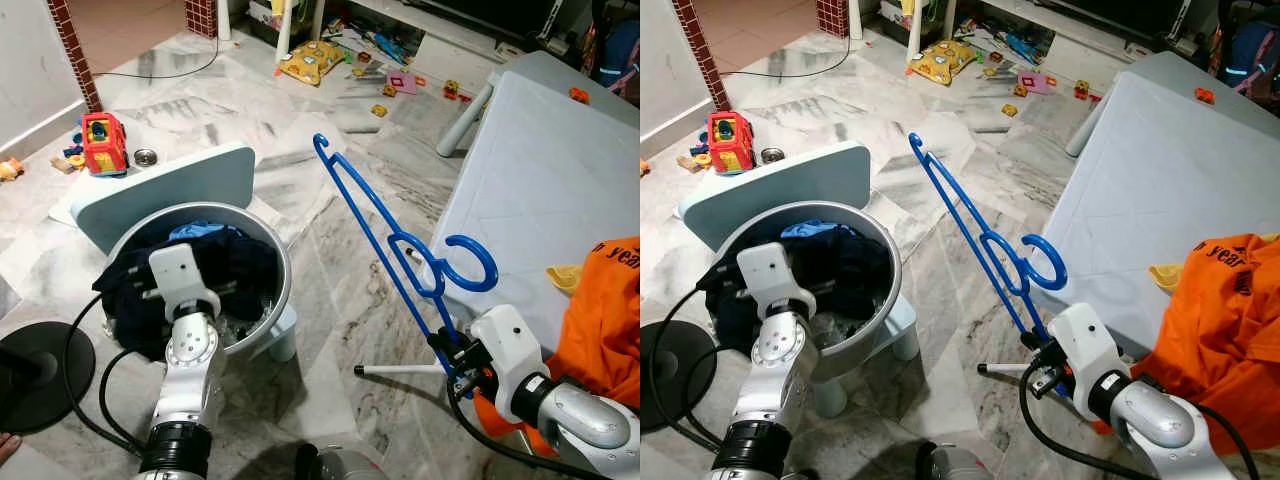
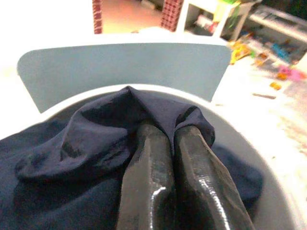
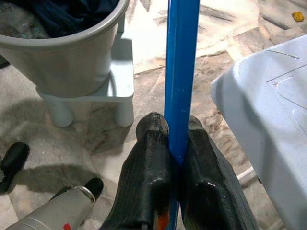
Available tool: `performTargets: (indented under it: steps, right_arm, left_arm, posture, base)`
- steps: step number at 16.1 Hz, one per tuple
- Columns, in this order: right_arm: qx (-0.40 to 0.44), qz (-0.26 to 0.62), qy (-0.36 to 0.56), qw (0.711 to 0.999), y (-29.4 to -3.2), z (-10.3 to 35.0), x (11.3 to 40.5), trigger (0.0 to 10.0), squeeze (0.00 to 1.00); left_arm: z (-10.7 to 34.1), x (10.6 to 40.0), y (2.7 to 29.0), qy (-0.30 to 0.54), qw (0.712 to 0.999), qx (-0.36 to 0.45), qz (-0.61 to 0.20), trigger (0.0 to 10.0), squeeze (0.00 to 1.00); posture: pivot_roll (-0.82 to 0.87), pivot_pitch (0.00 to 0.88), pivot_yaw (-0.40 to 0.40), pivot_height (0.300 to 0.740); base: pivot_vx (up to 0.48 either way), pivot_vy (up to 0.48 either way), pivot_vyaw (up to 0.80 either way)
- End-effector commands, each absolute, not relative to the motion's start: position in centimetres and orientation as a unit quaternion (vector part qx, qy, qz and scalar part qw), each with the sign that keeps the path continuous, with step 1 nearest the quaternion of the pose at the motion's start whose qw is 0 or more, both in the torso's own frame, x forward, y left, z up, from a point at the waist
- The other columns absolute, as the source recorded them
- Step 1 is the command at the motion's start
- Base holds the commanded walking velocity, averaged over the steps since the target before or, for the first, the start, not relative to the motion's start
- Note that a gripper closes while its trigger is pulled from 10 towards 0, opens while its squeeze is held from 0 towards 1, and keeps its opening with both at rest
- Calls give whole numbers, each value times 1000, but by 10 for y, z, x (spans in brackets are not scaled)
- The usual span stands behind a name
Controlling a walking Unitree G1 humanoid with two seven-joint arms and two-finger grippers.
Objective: Hang hanger
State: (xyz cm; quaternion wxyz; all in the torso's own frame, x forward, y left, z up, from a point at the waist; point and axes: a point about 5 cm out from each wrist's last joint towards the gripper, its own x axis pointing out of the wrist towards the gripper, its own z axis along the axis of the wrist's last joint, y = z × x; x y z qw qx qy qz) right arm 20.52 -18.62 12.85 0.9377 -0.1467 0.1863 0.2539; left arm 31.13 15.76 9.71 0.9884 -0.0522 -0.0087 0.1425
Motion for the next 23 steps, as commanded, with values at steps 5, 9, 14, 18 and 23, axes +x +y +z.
performTargets:
  steps: [5, 9, 14, 18, 23]
  right_arm:
    - [-148, 252, 183, 939, -185, 127, 208, 10000, 0]
    - [-146, 254, 180, 939, -182, 125, 210, 10000, 0]
    - [-145, 260, 180, 937, -180, 121, 212, 10000, 0]
    - [-144, 267, 181, 936, -178, 119, 213, 10000, 0]
    - [-147, 269, 177, 935, -179, 118, 218, 10000, 0]
  left_arm:
    - [154, 314, 116, -123, 990, -59, 33, 0, 0]
    - [203, 298, 99, -207, 974, -86, -39, 0, 0]
    - [188, 264, 136, -160, 984, -63, 54, 0, 0]
    - [117, 223, 172, 36, 975, -107, 192, 0, 0]
    - [94, 181, 180, 131, 964, -88, 213, 0, 0]
  posture:
    - [-352, 177, -171, 740]
    - [-340, 179, -171, 740]
    - [-315, 184, -177, 740]
    - [-295, 180, -182, 740]
    - [-276, 174, -179, 740]
  base:
    - [0, 0, 0]
    - [0, 0, 0]
    - [0, 0, 0]
    - [0, 0, 0]
    - [0, 0, 0]
